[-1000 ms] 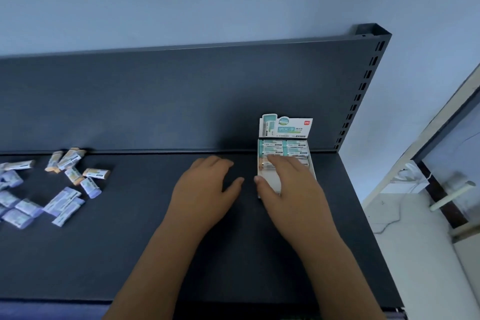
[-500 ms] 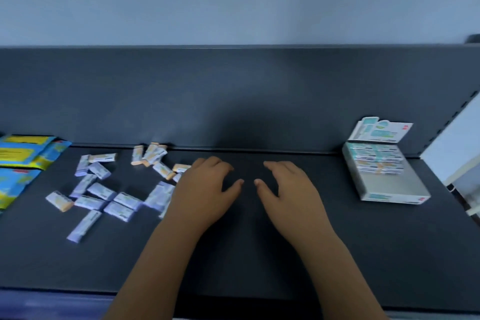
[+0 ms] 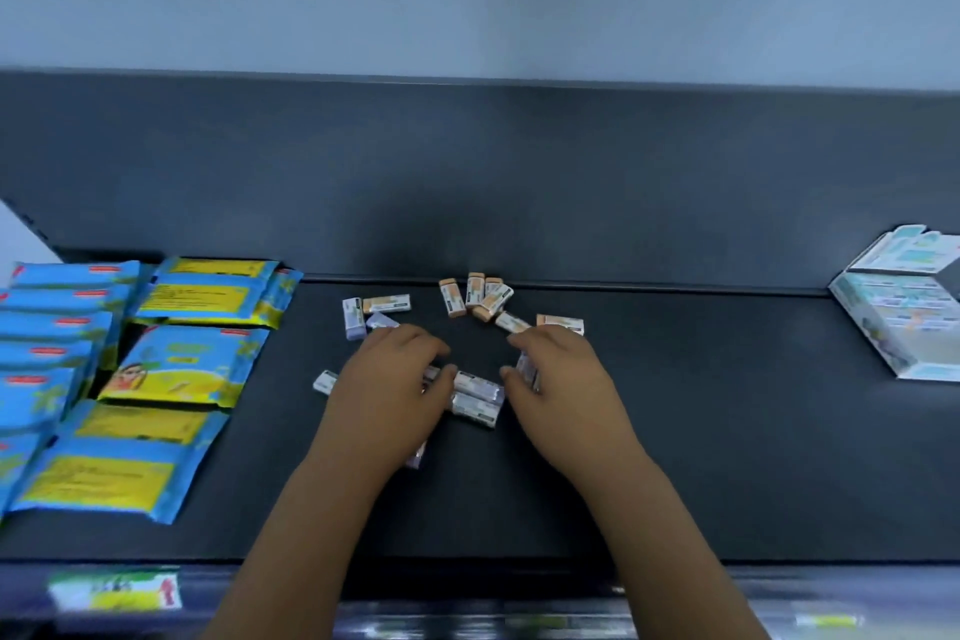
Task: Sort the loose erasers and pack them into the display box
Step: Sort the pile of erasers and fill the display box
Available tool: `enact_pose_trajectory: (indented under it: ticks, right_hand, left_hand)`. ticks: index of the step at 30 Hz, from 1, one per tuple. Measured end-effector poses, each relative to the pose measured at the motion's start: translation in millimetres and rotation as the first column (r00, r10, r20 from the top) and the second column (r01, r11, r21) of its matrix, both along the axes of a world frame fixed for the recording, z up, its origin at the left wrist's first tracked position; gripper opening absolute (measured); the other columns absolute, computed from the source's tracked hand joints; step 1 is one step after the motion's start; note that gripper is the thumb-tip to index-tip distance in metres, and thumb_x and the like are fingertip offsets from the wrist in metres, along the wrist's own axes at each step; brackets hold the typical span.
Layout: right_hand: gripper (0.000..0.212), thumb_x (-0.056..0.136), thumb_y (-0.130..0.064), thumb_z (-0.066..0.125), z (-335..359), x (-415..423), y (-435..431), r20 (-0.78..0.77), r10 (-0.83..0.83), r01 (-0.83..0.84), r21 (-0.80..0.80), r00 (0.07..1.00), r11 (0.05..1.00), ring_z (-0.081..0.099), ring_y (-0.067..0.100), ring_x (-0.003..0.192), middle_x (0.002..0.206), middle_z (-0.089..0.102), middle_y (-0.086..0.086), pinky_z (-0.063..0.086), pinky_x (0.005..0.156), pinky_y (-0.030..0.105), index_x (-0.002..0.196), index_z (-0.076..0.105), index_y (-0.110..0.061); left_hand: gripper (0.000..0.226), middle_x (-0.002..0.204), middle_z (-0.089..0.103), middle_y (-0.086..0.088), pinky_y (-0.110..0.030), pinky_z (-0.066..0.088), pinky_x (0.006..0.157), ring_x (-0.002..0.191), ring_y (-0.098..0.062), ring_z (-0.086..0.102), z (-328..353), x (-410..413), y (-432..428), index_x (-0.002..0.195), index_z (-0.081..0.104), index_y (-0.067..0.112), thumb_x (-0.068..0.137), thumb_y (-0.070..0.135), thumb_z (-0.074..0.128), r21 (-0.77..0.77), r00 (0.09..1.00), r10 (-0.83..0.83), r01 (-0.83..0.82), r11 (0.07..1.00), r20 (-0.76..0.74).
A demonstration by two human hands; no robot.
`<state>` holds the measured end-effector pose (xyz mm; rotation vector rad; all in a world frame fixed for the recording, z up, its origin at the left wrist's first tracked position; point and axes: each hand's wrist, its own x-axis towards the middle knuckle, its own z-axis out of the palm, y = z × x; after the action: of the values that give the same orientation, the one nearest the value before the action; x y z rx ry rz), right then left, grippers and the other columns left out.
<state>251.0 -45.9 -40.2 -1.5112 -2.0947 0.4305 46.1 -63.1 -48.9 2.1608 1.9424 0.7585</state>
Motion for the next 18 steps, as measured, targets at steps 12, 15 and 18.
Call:
enact_pose_trajectory:
  ticks: [12,15,18]
  right_hand:
    - [0.021,0.084,-0.006,0.051,-8,-32,25,0.23,-0.124,0.119,0.035,0.965,0.992,0.059,0.027,0.097,0.108,0.063,0.005,0.051,0.079,0.037,0.087,0.071,-0.005]
    - [0.031,0.073,0.007,0.05,-9,-35,22,0.183,-0.098,0.099,0.003,0.978,0.995,0.058,0.029,0.095,0.108,0.06,0.009,0.051,0.079,0.039,0.091,0.074,-0.002]
    - [0.038,0.07,0.011,0.051,-2,-35,21,0.156,-0.087,0.096,-0.048,0.984,0.994,0.057,0.025,0.093,0.113,0.055,0.005,0.051,0.077,0.037,0.097,0.074,-0.004]
  left_hand:
    - [0.026,0.109,0.067,0.005,-0.039,0.05,0.089,0.106,-0.02,0.056,3,-10,35,0.113,0.069,0.021,0.088,0.018,0.063,0.044,0.977,-0.106,0.099,0.994,0.184]
    - [0.035,0.11,0.068,0.004,-0.041,0.05,0.085,0.101,-0.026,0.054,12,9,56,0.118,0.068,0.025,0.087,0.014,0.056,0.063,0.982,-0.153,0.147,0.987,0.106]
    - [0.033,0.109,0.069,0.006,-0.039,0.049,0.081,0.099,-0.029,0.053,12,17,71,0.116,0.068,0.032,0.089,0.021,0.052,0.002,0.981,-0.171,0.172,0.985,-0.09]
